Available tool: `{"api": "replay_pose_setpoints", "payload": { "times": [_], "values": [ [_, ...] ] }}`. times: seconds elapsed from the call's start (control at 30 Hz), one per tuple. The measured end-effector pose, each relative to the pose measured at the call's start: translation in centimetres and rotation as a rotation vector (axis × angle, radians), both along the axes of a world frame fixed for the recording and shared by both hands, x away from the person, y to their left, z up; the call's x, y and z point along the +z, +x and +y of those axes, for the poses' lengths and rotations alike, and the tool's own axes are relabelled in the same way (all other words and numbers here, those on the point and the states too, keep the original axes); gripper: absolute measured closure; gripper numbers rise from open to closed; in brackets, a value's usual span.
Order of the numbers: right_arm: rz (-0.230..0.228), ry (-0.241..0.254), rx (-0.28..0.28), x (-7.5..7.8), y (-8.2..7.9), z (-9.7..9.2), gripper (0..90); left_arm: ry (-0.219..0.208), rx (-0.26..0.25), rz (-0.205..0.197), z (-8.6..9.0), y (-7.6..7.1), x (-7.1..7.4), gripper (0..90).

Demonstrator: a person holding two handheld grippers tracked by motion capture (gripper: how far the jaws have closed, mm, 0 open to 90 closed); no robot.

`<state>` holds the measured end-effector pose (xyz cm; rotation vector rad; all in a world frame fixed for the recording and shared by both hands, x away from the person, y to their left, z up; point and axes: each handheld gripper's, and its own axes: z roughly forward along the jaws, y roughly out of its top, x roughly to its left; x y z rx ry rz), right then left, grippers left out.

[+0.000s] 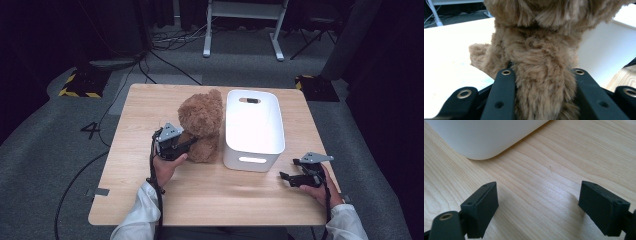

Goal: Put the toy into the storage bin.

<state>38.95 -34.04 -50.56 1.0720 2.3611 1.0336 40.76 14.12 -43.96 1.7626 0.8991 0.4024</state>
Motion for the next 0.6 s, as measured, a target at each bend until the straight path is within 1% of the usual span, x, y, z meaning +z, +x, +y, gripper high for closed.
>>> {"api": "replay_pose_setpoints", "payload": {
  "times": [0.13,0.2,0.3,0.37,0.47,0.6],
  "values": [
    [0.0,-0.002,-0.001,0.0,0.0,0.0,15.8,-0.006,-0.002,-0.013,0.1,0.0,0.4,70.3],
    [0.0,-0.002,0.0,0.0,0.0,0.0,15.9,-0.018,-0.003,-0.017,0.1,0.0,0.6,70.2],
    [0.0,-0.002,0.0,0.0,0.0,0.0,15.9,-0.029,-0.01,-0.028,0.0,-0.1,1.2,70.2],
    [0.0,-0.002,0.0,0.0,0.0,0.0,15.8,-0.029,-0.015,-0.033,-0.2,-0.2,1.5,70.1],
    [0.001,-0.002,0.0,0.0,0.0,0.0,15.9,-0.039,-0.023,-0.037,-0.3,-0.1,2.0,70.0],
    [0.001,-0.002,0.0,0.0,0.0,0.0,15.8,-0.047,-0.023,-0.045,-0.4,0.0,2.7,70.0]
  ]
}}
